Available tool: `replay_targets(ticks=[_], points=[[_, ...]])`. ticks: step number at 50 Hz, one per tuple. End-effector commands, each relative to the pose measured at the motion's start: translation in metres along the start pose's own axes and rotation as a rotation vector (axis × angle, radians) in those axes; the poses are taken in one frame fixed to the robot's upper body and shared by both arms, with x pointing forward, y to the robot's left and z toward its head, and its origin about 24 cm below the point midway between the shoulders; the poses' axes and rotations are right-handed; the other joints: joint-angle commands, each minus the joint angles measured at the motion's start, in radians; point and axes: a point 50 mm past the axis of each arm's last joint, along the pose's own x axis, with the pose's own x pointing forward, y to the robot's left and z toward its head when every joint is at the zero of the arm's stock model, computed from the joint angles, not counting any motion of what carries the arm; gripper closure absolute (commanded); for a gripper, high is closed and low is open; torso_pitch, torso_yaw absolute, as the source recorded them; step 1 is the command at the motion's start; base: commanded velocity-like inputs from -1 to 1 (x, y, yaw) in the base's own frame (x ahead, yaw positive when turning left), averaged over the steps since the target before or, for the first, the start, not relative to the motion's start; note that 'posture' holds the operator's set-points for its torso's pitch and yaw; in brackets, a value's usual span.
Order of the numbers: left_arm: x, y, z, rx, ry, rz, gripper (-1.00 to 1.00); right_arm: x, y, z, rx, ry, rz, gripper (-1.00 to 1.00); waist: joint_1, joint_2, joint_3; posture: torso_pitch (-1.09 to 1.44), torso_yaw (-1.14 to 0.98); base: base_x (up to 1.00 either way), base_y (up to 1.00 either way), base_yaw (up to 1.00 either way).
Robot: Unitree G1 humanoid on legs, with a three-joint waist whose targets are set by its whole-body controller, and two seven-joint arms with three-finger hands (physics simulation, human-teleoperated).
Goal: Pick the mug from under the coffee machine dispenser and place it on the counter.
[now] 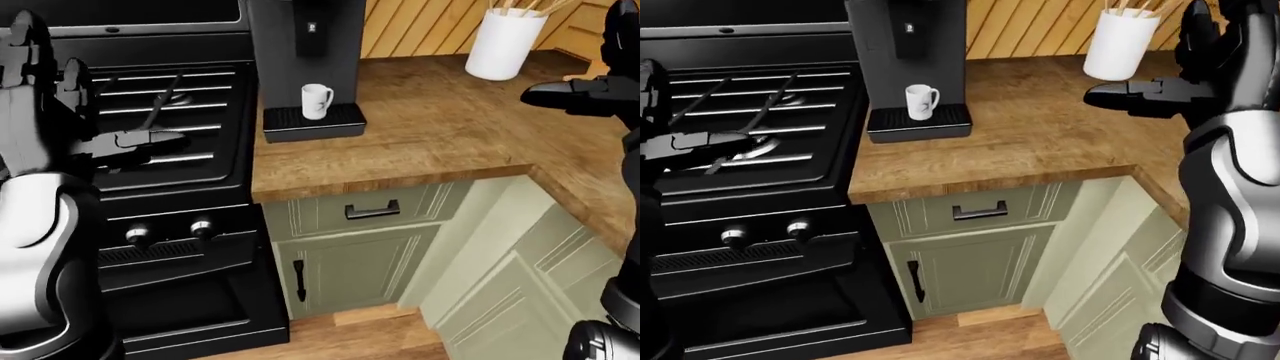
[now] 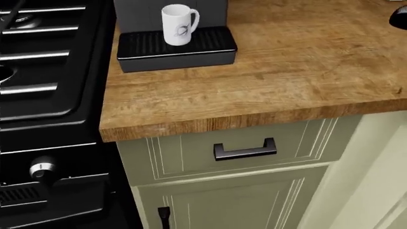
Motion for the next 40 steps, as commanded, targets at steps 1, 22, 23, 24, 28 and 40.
replay_targets(ticks=[1,22,23,24,28,40], points=[[0.0009,0.0010,0.0154,0.007,-0.074,-0.001,-1.00,0.0012,-0.0003,0.0129,-0.004,-0.057,-0.002,-1.00,0.001,-0.011,-0.021,0.00,0.00,0.20,0.11,0.00],[0.0012,0.0023,0.0166,0.008,-0.075,0.001,-1.00,0.0016,-0.0037,0.0143,-0.009,-0.060,-0.011,-1.00,0.006,0.044,-0.016,0.00,0.00,0.20,0.11,0.00],[0.0013,0.0021,0.0168,0.008,-0.075,0.001,-1.00,0.0017,-0.0037,0.0147,-0.009,-0.061,-0.012,-1.00,0.009,0.027,-0.015,0.00,0.00,0.21,0.10,0.00],[0.0012,0.0020,0.0168,0.007,-0.075,0.001,-1.00,0.0017,-0.0038,0.0146,-0.009,-0.060,-0.012,-1.00,0.010,0.010,-0.016,0.00,0.00,0.20,0.11,0.00],[0.0016,0.0022,0.0179,0.007,-0.077,0.001,-1.00,0.0020,-0.0043,0.0157,-0.010,-0.062,-0.013,-1.00,0.003,-0.006,-0.022,0.00,0.00,0.21,0.04,0.00],[-0.0013,-0.0008,0.0158,-0.006,-0.067,-0.005,-1.00,0.0027,-0.0070,0.0115,0.001,-0.048,-0.033,-1.00,-0.014,0.063,-0.005,0.00,0.00,0.09,0.01,0.00]])
